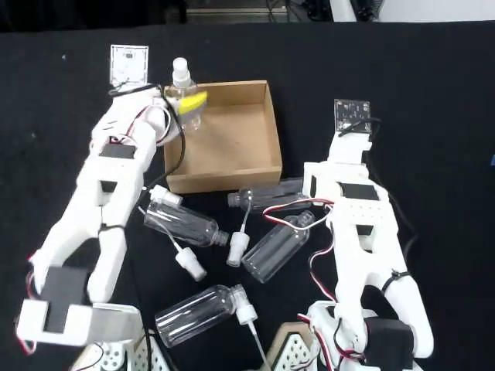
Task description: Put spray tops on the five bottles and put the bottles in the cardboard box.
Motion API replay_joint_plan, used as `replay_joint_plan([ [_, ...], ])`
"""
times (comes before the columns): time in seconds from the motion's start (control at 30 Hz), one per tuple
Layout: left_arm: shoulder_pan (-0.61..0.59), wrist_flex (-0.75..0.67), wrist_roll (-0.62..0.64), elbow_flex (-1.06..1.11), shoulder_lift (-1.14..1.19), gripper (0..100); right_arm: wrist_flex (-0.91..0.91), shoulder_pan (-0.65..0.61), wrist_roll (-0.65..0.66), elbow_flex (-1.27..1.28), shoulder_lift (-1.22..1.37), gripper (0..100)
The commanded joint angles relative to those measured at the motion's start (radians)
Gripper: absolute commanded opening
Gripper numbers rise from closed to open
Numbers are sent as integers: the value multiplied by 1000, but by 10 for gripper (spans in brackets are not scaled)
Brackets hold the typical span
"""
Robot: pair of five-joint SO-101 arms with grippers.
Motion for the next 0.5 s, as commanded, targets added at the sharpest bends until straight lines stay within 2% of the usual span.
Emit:
replay_joint_plan([
  [0.0, -10, 290, -3, -61, -117, 395, -64, 17, -6, 19, -56, 191],
  [0.17, -8, 569, 2, -130, -132, 395, -87, 17, -6, 27, -56, 191],
  [0.33, -12, 667, 3, -222, -89, 395, -87, 17, -6, 27, -56, 191],
  [0.47, -12, 687, 3, -282, 25, 371, -87, 18, -6, 27, -56, 191],
])
